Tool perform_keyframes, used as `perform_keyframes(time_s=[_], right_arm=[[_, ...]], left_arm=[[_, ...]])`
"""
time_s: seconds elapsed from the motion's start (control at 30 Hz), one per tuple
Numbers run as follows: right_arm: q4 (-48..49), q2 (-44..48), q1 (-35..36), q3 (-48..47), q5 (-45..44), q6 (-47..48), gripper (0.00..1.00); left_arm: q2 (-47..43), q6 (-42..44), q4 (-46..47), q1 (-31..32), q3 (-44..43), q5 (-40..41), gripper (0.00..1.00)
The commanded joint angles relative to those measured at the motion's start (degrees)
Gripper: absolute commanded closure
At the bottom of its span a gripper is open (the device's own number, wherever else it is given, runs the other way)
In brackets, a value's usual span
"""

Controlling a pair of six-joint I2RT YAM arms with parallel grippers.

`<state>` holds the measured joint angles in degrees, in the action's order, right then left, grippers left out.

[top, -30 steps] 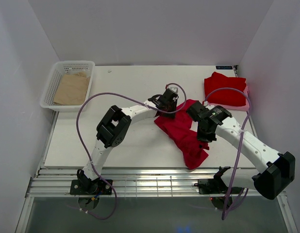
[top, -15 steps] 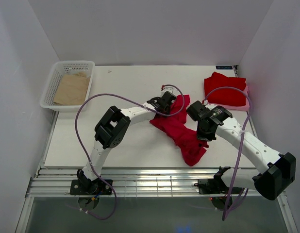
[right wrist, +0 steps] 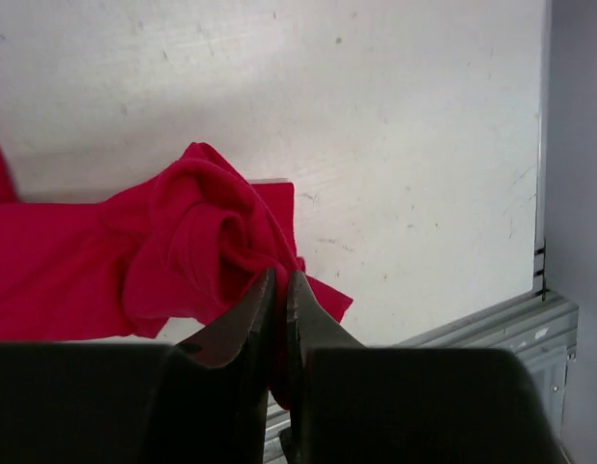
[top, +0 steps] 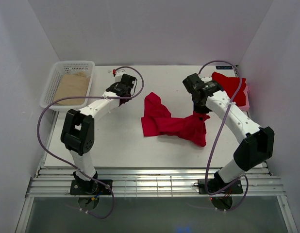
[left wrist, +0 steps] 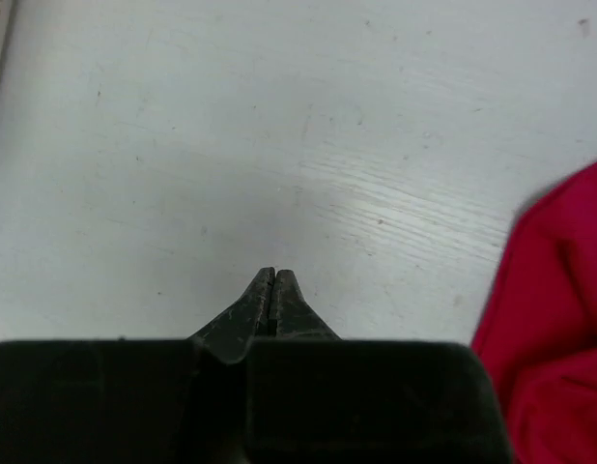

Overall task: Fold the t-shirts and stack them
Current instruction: Flatten out the tshirt

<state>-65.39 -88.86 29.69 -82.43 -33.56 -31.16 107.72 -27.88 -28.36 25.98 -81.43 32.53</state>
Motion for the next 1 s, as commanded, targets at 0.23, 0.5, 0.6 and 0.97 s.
perform_keyframes(time_s=[0.23, 0.5, 0.6, 0.97], right_arm=[[0.34, 5.70, -0.86, 6.47, -1.51, 3.48, 0.92], [2.19, 9.32, -0.86, 14.76, 1.04, 1.80, 0.92], [2.10, 9.49, -0.86, 14.14, 1.04, 1.63, 0.92], [1.75, 10.64, -0.86, 14.58, 1.92, 1.28, 0.92]], left_arm=[[-11.66, -6.75, -1.18, 5.65, 3.46, -10.11, 1.00], [-3.58, -10.35, -2.49, 13.40, 5.31, -10.47, 0.66], [-2.52, -10.62, -1.79, 13.40, 5.67, -9.25, 0.32], [4.69, -6.84, 2.78, 13.31, 2.95, -9.59, 0.37]])
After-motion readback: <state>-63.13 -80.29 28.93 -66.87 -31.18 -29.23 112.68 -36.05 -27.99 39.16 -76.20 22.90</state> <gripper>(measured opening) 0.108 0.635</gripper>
